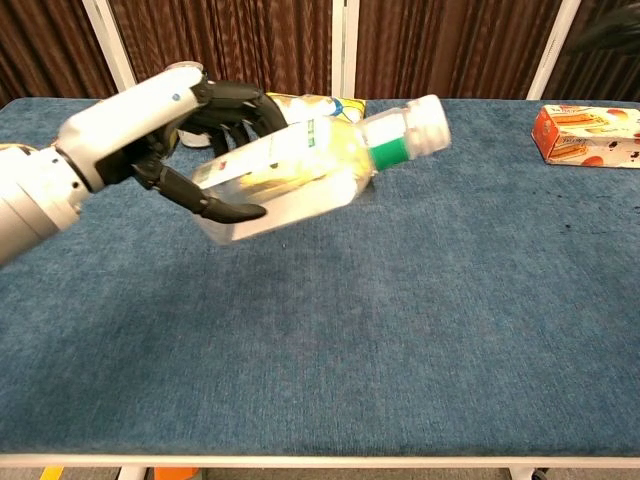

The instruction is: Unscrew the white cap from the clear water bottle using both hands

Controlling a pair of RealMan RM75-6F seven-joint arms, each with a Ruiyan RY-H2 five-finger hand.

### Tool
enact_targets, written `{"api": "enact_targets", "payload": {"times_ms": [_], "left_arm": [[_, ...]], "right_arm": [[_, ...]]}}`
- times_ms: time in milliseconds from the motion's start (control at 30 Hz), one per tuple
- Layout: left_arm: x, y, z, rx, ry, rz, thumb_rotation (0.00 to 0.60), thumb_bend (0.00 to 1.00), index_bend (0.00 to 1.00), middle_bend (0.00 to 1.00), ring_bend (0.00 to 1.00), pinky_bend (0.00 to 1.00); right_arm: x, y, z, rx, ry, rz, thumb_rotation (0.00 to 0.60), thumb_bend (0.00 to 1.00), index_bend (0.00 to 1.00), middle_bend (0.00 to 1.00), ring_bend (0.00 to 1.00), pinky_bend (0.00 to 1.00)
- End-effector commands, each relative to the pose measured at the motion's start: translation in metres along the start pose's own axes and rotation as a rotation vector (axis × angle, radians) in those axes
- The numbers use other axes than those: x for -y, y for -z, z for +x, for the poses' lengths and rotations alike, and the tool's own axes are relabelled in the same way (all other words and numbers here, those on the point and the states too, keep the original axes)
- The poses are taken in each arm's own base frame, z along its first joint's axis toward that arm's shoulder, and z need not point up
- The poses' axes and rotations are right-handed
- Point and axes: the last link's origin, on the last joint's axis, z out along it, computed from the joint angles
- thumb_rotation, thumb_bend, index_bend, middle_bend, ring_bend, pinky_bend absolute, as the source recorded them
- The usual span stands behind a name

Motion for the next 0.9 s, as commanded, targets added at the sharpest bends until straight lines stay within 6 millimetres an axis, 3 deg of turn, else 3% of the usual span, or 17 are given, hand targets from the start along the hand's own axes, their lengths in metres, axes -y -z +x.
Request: {"api": "enact_targets", "payload": {"times_ms": [33, 200, 367, 900], "left_arm": [[-0.002, -0.003, -0.003, 0.000, 0.007, -0.008, 0.600, 0.34, 0.50, 0.52, 0.47, 0.56], [-0.004, -0.006, -0.004, -0.013, 0.034, -0.002, 0.600, 0.34, 0.50, 0.52, 0.47, 0.56], [-0.004, -0.008, -0.001, -0.029, 0.054, 0.007, 0.600, 0.34, 0.50, 0.52, 0.47, 0.56], [-0.006, -0.010, 0.001, -0.035, 0.035, 0.006, 0.600, 0.34, 0.50, 0.52, 0.47, 0.56]], "right_arm": [[0.016, -0.023, 0.001, 0.026, -0.015, 0.034, 0.600, 0.23, 0.22, 0.07, 0.00, 0.00], [0.025, -0.042, -0.001, 0.057, -0.013, 0.045, 0.600, 0.14, 0.25, 0.07, 0.00, 0.00], [0.031, -0.051, -0.002, 0.077, -0.014, 0.057, 0.600, 0.13, 0.26, 0.07, 0.00, 0.00], [0.041, -0.054, -0.002, 0.092, -0.023, 0.085, 0.600, 0.12, 0.26, 0.07, 0.00, 0.00]]}}
